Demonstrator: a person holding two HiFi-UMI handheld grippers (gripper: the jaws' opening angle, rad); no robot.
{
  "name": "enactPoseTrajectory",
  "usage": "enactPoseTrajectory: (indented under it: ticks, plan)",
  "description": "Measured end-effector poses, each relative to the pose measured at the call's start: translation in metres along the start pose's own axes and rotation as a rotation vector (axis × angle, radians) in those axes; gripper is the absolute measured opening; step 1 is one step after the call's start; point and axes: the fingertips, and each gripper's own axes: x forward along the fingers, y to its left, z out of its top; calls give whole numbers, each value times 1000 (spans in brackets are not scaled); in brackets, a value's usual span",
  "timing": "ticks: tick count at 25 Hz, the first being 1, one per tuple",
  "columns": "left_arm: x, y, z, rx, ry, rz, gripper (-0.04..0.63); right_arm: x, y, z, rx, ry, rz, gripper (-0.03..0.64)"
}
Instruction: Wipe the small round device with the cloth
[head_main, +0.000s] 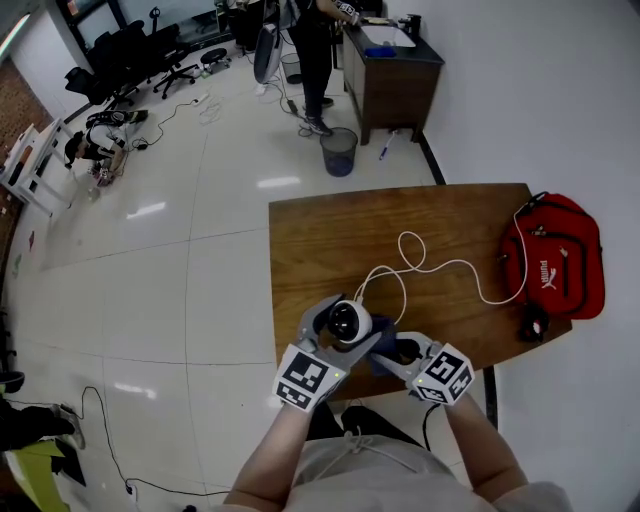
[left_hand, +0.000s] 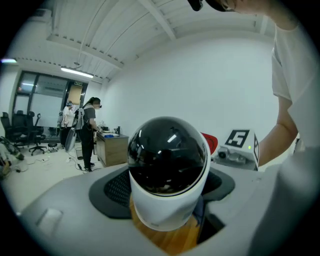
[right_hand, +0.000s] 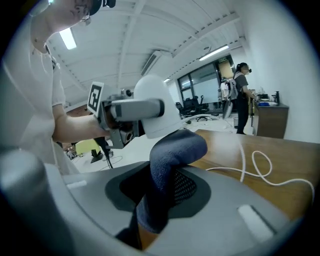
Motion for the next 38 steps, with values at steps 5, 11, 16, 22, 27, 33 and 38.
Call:
enactPoseTrajectory:
  ticks: [5,11,16,22,27,33,38]
  plan:
    - [3,18,-43,-13,47,60,379,-28,-48,23,63,16,-208,106]
    - [21,19,-118,-32,147,76,379,-32,-76,16,193,-68,-244,106]
    - [35,20,-157,-46,198,89,379,-19,-78,-9,235,-57,-211,106]
    - [39,26,-177,-79,215,106,379,-3,-77,-12,227,-63,-159,106]
    - [38,27,-184,-76,212,153,380,2,-68,-10,171,-62,-118,106]
    - [37,22,-169,-38,170,160,478,-8,-64,-14,222,-69,-132,106]
    - [1,16,-118,-34,68,235,489,-26,-56,-8,250,-96,-148,106]
